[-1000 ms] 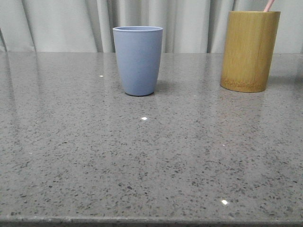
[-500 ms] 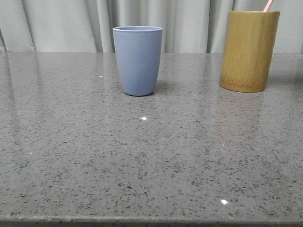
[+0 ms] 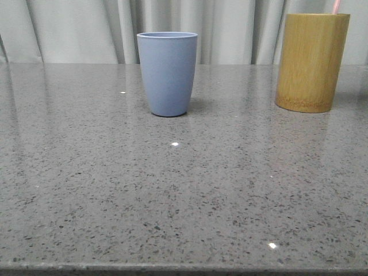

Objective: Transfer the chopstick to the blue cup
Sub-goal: 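Lift the pink chopstick out of the bamboo cup with the right gripper, then lower the pink chopstick into the blue cup and open the right gripper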

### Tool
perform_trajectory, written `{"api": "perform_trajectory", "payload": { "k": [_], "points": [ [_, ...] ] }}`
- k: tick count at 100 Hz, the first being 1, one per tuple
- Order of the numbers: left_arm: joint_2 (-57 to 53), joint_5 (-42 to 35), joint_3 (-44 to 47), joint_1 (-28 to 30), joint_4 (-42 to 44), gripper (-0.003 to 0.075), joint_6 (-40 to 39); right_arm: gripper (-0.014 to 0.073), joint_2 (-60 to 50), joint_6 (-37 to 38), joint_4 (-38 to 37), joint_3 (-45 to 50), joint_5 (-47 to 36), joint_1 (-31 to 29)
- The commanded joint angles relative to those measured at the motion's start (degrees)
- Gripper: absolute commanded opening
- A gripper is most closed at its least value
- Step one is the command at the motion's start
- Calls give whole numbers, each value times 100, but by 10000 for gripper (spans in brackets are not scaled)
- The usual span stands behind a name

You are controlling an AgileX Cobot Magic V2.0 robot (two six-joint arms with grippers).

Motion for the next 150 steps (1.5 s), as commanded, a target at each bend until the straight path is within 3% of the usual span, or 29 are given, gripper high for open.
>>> {"api": "perform_trajectory", "payload": {
  "k": [1,18,39,67,96,150],
  "points": [
    [20,-363,-141,-5,-60,537,-39,-67,-388,22,-47,-223,-621,-28],
    [20,-363,-141,-5,-60,537,-39,-67,-705,60,-47,-473,-617,-28],
    [20,-363,-141,-5,-60,537,-39,-67,-1110,544,-47,-1205,-17,124],
    [20,-352,-141,-5,-60,537,-39,-67,-1062,618,-53,-1487,-109,1294],
    [20,-226,-141,-5,-65,537,-39,-67,-388,618,-534,-1487,-997,2207],
    [20,-213,-141,-5,-65,537,-39,-67,792,618,-1066,-1481,-1228,2373]
  ]
}}
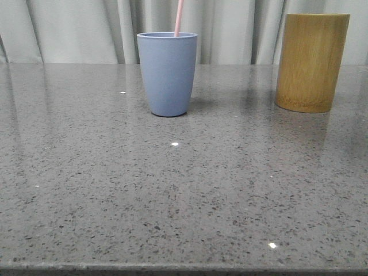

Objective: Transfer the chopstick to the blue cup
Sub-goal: 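Lower the pink chopstick into the blue cup and open the right gripper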

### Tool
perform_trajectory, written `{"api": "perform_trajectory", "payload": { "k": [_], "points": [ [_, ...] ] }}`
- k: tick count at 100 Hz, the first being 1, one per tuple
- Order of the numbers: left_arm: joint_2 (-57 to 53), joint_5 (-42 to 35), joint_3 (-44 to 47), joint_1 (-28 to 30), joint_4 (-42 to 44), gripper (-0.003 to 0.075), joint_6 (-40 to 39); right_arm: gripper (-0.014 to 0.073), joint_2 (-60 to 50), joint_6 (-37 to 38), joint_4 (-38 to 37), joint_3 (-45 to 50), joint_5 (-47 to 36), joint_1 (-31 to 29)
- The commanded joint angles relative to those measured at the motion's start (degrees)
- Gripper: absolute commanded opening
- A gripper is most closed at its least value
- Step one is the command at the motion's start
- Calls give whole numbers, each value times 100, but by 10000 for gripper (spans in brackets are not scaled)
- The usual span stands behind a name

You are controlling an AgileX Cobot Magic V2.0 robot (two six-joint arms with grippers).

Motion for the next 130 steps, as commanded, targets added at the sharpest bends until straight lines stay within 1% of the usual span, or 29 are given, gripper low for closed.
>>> {"api": "perform_trajectory", "payload": {
  "k": [1,12,22,29,39,55,63,76,90,102,111,120,130],
  "points": [
    [20,-300,-141,-5,-61,537,-39,-67,-101,-18,-100,-198,-456,9],
    [20,-300,-141,-5,-61,537,-39,-67,-2,-18,-113,-198,-436,16],
    [20,-300,-141,-5,-61,537,-39,-57,34,-18,-344,-198,-464,16],
    [20,-300,-141,-5,-61,537,-39,-8,34,-18,-517,-198,-476,20],
    [20,-320,-141,-5,-61,537,-39,114,34,-12,-576,-198,-520,26],
    [20,-320,-141,-5,-61,537,-39,378,29,84,-576,-198,-545,26],
    [20,-320,-141,-5,-61,537,-39,446,10,84,-576,-198,-545,26],
    [20,-320,-141,-5,-61,537,-39,458,-179,78,-576,-198,-357,18],
    [20,-320,-141,-5,-61,537,-39,458,-687,-3,-576,-198,436,-18],
    [20,-320,-141,-5,-61,537,-39,458,-1231,-140,-576,-198,1291,-171],
    [20,-320,-141,-5,-61,537,-39,458,-1675,-157,-576,-198,1937,-408],
    [20,-320,-141,-5,-61,537,-39,458,-2130,-157,-576,-183,2811,-727],
    [20,-320,-141,-5,-70,537,-39,458,-2583,-231,-673,-165,3957,-1080]
  ]
}}
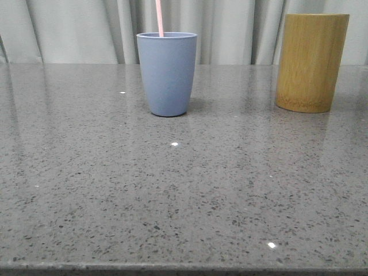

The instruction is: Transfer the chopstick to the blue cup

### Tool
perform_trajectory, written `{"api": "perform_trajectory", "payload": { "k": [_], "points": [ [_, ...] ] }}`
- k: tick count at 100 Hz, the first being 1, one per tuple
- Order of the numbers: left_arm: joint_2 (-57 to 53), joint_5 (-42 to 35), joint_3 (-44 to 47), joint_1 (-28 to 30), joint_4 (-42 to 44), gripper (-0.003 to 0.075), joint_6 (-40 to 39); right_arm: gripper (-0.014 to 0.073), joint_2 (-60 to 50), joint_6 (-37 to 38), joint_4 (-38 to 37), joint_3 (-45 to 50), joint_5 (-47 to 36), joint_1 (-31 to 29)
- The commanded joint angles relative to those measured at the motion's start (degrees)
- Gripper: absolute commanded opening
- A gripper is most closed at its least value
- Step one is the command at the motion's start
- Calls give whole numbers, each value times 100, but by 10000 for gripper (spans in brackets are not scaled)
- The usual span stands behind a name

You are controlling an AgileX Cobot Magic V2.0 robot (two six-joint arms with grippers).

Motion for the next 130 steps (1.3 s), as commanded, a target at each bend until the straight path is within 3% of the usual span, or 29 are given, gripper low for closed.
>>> {"api": "perform_trajectory", "payload": {
  "k": [1,14,26,75,111,120,130],
  "points": [
    [20,-320,-141,-5,-70,537,-39,458,-597,-134,-143,-161,687,-319],
    [20,-320,-141,-5,-70,537,-39,458,-1146,-135,-666,46,1836,-572],
    [20,-320,-141,-5,-74,537,-39,458,-1752,-135,-996,487,2355,-578],
    [20,-320,-141,-5,-103,537,-39,458,-4503,-129,-893,2819,3063,-578],
    [20,-320,-141,-5,-103,535,-39,456,-5127,-129,-781,3114,3571,-578],
    [20,-320,-141,-5,-103,501,-39,454,-5127,-129,-781,3114,3546,-578],
    [20,-320,-141,-5,-103,400,-39,426,-5127,-129,-781,3114,3510,-578]
  ]
}}
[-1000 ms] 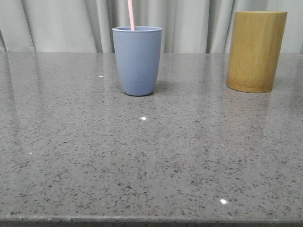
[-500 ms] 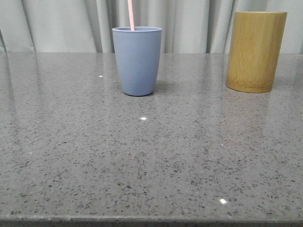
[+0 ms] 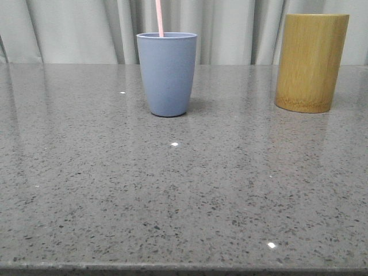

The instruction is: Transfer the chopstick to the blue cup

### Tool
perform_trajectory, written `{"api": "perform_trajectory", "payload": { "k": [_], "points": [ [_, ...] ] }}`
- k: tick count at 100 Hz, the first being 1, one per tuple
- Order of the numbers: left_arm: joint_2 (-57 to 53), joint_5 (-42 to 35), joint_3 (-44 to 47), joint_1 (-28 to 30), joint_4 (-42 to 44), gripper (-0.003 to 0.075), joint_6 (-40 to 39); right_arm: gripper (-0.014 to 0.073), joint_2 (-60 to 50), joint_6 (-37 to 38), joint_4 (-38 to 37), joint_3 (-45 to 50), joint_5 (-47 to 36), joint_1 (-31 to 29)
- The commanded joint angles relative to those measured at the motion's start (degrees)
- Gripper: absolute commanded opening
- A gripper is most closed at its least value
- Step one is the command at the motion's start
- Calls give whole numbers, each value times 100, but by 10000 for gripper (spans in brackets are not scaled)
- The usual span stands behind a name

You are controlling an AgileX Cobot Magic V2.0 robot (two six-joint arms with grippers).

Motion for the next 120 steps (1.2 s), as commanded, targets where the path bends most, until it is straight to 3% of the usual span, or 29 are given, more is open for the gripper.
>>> {"api": "perform_trajectory", "payload": {
  "k": [1,7,27,35,120],
  "points": [
    [20,-320,-141,-5,-80,383,-39,421,56,-50,-94,-142,-399,-23],
    [20,-320,-141,-5,-80,305,-39,364,56,-50,-94,-142,-399,-23],
    [20,-320,-141,-5,-80,-3,-39,56,56,-50,-94,-142,-389,-23],
    [20,-320,-141,-5,-80,-19,-39,-72,56,-50,-94,-142,-382,-23],
    [20,-320,-141,-5,-80,-19,-39,-67,56,-46,-94,-123,-343,-23]
  ]
}}
